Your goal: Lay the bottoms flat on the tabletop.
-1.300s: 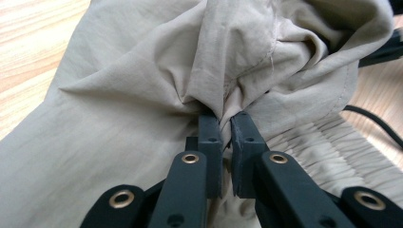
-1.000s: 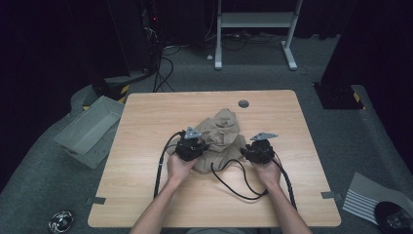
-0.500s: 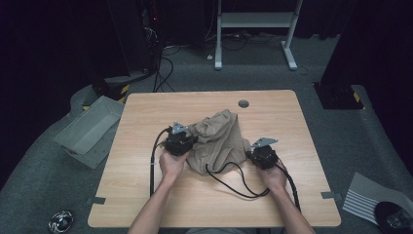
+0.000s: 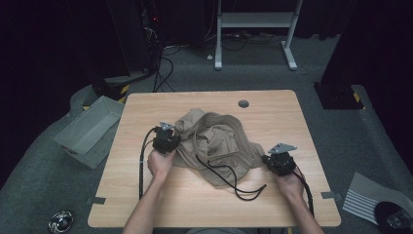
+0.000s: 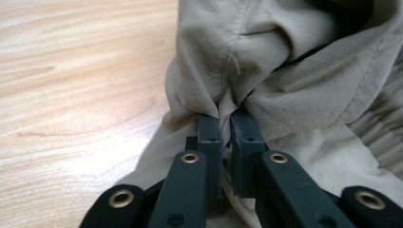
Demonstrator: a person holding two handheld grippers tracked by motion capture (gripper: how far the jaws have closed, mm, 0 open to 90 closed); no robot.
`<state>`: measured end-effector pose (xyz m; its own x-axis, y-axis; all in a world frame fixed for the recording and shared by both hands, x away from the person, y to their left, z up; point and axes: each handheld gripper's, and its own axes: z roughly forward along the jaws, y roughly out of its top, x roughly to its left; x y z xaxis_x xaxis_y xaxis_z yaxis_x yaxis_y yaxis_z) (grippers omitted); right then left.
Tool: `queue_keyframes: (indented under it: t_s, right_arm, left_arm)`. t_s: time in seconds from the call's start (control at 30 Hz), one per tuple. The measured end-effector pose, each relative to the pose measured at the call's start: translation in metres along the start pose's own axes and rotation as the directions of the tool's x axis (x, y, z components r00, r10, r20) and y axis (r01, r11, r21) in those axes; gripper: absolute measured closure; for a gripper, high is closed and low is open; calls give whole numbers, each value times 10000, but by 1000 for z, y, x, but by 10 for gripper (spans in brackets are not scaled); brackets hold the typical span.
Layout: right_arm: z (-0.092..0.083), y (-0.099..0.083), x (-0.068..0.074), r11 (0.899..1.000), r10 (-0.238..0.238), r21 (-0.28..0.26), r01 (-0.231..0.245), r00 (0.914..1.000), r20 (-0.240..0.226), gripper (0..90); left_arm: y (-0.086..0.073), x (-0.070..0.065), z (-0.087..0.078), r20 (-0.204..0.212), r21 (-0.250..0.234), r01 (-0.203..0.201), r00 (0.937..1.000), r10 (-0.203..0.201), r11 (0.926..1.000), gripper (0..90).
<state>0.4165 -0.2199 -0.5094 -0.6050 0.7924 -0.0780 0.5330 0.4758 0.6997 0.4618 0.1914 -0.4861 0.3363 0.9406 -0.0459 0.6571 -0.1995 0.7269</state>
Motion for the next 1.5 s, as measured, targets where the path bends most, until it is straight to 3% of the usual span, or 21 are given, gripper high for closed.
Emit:
queue_keyframes:
  t_s: [0.07,0.1,0.13,0.27,0.37,0.6,0.77,1.0,1.1,1.2,1.23,1.27,1.3,1.33,1.37,1.43,1.5]
  right_arm:
    - [-7,4,2,9986,160,-499,-170,9997,-209,712]
    - [-7,4,2,9986,160,-499,-170,9997,-209,712]
    - [-16,10,4,9943,156,-1049,-191,9993,-345,667]
    - [-31,26,13,9844,-72,-1760,-67,9969,-786,615]
    - [-31,37,18,9819,-212,-1896,-44,9910,-1325,576]
    - [-22,46,25,9810,-347,-1942,35,9869,-1578,558]
    - [-27,54,35,9702,-861,-2389,415,9800,-1793,551]
    - [-21,61,42,9742,-1253,-2145,706,9591,-2536,517]
    - [-18,60,45,9754,-1433,-2015,895,9520,-2704,497]
    - [-9,60,50,9790,-1677,-1561,1309,9529,-2528,495]
    - [-3,59,51,9783,-1881,-1315,1600,9522,-2407,509]
    - [6,58,54,9745,-2194,-987,2015,9482,-2297,646]
    - [6,58,54,9745,-2194,-987,2015,9482,-2297,646]
    - [10,57,54,9745,-2223,-811,2093,9499,-2196,714]
    - [13,56,51,9772,-2099,-842,1951,9475,-2412,836]
    - [13,56,48,9803,-1920,-925,1743,9504,-2447,847]
    - [8,56,43,9820,-1743,-1103,1532,9602,-2182,857]
  left_arm:
    - [-1,-5,-2,127,-129,-96,9999,98,9999,768]
    - [-1,-5,-2,127,-129,-96,9999,98,9999,720]
    - [-1,-6,-4,188,-148,-100,9998,102,9998,675]
    - [-1,-8,-13,184,-122,-317,9993,319,9994,532]
    - [-7,-6,-21,94,-213,-274,9996,276,9994,474]
    - [-26,5,-28,-6,0,-54,10000,54,10000,449]
    - [-33,6,-19,-37,453,-185,9998,187,9988,503]
    - [-40,3,-6,-168,871,-323,9993,339,9957,571]
    - [-43,2,-4,-240,741,-379,9989,397,9965,594]
    - [-43,0,-4,-148,650,-532,9984,543,9965,651]
    - [-43,0,-3,-124,616,-547,9984,556,9966,675]
    - [-43,0,-4,-83,614,-594,9982,600,9963,735]
    - [-43,0,-4,-56,612,-640,9979,645,9961,735]
    - [-43,0,-4,-23,611,-682,9976,685,9958,771]
    - [-44,0,-4,17,618,-735,9973,735,9954,842]
    - [-44,0,-5,81,622,-872,9962,868,9943,864]
    - [-45,0,-6,88,632,-1039,9946,1035,9926,885]
